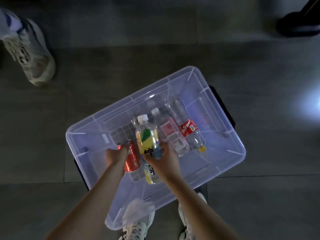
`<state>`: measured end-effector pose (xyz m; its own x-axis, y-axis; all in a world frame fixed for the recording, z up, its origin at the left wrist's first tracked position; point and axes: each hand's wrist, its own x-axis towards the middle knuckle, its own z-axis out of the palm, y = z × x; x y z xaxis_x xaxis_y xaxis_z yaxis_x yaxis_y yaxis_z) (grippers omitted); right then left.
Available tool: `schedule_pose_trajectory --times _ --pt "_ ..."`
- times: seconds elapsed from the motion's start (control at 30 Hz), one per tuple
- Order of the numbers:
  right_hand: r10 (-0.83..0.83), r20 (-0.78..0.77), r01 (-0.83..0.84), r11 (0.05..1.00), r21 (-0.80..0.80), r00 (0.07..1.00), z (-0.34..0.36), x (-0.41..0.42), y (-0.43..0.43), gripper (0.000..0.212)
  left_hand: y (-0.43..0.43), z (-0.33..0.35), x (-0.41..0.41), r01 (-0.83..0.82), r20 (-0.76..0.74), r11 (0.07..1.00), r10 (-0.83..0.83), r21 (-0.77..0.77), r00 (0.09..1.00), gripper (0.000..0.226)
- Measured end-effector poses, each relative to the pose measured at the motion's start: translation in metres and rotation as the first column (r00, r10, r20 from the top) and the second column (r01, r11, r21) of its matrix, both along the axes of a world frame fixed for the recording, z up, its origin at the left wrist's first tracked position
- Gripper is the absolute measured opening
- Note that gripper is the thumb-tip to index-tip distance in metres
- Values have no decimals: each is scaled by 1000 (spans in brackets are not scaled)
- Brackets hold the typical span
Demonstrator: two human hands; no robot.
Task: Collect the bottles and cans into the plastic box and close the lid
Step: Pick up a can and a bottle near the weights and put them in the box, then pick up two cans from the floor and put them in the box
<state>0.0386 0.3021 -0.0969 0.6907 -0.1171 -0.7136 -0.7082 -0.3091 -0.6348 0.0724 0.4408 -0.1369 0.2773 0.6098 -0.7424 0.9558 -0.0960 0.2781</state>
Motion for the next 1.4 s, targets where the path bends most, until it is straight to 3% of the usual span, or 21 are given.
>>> schedule_pose_trajectory --times 0.23,0.37,0.5,0.57,0.67,0.8,0.93,1.07,1.3,1.4 --pt "160 -129 -177 975 -135 979 -17 -11 40 55 11 31 -24 258 97 960 -269 113 958 43" --pt "217 -116 -235 956 -174 969 -24 -3 50 57 4 25 -28 425 104 905 -422 -15 901 32" --pt "279 -70 -288 925 -248 958 -18 -4 46 61 -1 22 -19 422 80 894 -414 -153 907 26" --pt "264 -67 -272 926 -260 962 -4 -10 35 54 -3 33 -15 413 57 893 -410 -177 910 18" --pt "207 3 -199 944 -263 978 34 -27 5 37 -11 63 -9 439 60 887 -435 -142 899 23" --pt "45 44 -29 946 -324 998 109 -62 -43 20 -32 131 -8 583 53 807 -581 -89 812 16" --pt "-253 51 254 897 -360 966 197 -107 -90 17 -76 220 -17 769 78 636 -765 -59 639 22" --pt "-520 -19 465 778 -422 854 282 -177 -135 23 -136 312 -45 913 149 405 -901 -46 407 22" --pt "-840 -92 732 515 -446 535 413 -330 -194 19 -259 433 -128 996 312 -72 -949 -59 -50 15" --pt "-926 -87 812 364 -456 367 453 -403 -216 22 -320 468 -178 976 359 -205 -919 -73 -166 14"
